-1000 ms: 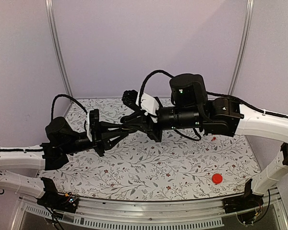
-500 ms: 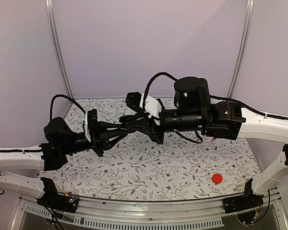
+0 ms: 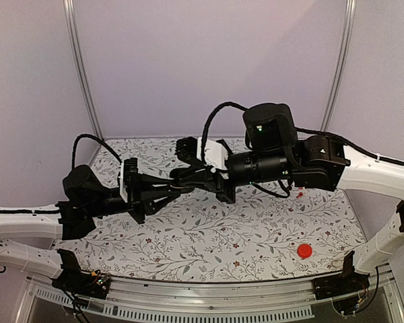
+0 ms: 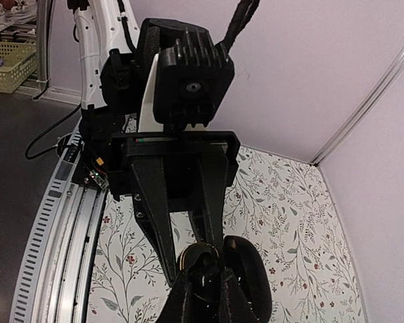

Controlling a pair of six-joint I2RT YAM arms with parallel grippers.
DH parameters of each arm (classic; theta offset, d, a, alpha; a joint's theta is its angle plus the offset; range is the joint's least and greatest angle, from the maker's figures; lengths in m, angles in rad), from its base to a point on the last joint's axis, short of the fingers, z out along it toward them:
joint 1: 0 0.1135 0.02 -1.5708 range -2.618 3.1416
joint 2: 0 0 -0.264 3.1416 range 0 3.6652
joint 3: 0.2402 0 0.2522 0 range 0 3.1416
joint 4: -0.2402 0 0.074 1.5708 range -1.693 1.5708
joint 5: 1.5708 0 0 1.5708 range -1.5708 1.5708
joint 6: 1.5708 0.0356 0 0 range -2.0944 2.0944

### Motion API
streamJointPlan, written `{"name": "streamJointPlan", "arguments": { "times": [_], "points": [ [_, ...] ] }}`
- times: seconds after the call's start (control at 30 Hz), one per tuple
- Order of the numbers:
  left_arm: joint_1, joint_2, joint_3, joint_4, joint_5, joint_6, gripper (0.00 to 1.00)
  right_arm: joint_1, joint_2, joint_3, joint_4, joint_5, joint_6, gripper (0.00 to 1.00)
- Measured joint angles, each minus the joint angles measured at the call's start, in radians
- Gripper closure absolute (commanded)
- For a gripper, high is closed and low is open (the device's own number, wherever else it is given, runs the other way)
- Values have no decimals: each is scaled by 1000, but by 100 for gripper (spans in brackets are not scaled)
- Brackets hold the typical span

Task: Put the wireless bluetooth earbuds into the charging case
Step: Insert the left earbud into the left side groove of the charging case.

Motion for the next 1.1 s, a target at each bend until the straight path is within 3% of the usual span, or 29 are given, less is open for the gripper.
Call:
{"name": "streamJointPlan", "arguments": {
  "times": [0.77,0.87,1.1],
  "points": [
    [-10,8,3,-12,57,0,83,0,33,85,-145,-52,-77,98],
    [-12,8,3,-24,58,0,83,0,38,87,-154,-56,-79,92],
    [-14,8,3,-28,56,0,83,3,55,98,-177,-69,-82,65]
  ]
}}
